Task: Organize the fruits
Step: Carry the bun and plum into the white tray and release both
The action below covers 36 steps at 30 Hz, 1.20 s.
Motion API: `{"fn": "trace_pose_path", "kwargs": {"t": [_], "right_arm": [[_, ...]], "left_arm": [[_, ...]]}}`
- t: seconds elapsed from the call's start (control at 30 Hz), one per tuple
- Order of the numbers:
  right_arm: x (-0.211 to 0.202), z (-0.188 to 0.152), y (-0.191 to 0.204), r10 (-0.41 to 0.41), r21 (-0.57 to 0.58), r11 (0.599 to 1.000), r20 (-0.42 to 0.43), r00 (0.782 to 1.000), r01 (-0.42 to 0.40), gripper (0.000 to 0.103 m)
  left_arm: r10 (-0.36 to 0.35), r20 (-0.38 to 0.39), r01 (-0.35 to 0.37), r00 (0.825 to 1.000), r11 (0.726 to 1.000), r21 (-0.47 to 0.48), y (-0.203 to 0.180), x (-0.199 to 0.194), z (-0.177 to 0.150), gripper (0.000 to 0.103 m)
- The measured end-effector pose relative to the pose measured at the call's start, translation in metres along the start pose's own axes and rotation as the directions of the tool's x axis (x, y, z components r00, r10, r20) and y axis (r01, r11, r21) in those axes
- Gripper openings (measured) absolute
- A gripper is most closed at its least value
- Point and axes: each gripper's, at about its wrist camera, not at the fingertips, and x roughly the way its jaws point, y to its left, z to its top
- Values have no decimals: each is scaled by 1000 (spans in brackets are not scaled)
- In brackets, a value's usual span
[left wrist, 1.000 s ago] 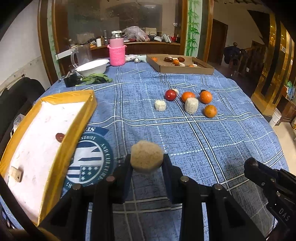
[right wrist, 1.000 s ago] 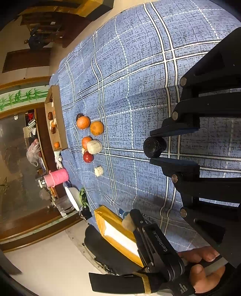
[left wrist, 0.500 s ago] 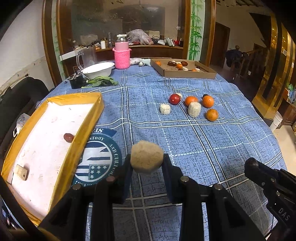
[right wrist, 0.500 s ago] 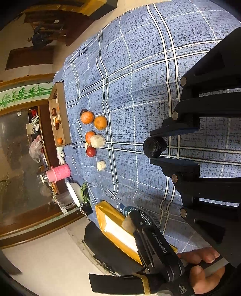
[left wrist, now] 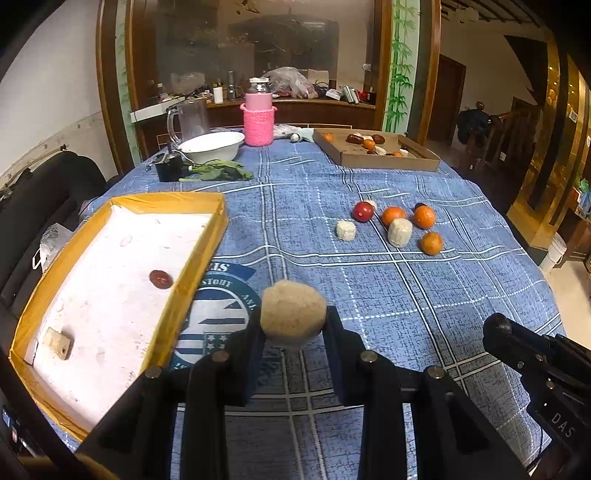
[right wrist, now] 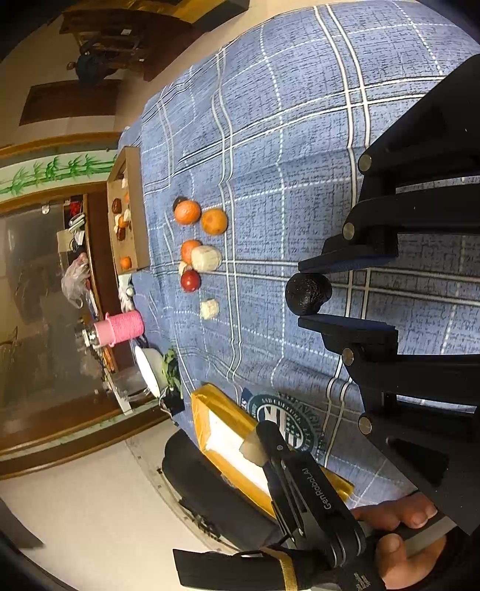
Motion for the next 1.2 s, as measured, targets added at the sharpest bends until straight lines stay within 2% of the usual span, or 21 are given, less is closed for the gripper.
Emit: {"fn": "trace_pose_path", "kwargs": {"t": [0.2,0.33,0.5,0.67,0.93,1.2], "right_arm": [[5,9,17,21,-36,999,5,1000,-21,21],[9,16,31,43,-65,997,7,999,-42,21],[16,26,55,85,-113,990,8,996,-83,21],[32,40,88,147,-165,976,-2,989,-146,21],[77,55,158,248,-247,935,-60,967,-255,21],[130,56,206,275,-283,906,-169,946,-314,21]], "left_arm": [[17,17,-17,1000,999,-32,20,-9,1,34],[45,27,-42,999,996,-81,47,-16,2,34],[116,26,-111,993,982,-154,93,-20,-1,34],[184,-12,-182,983,956,-229,141,-12,-2,34],[242,-79,-254,967,921,-294,193,10,-1,34],[247,-125,-275,961,906,-323,217,24,-7,34]]}}
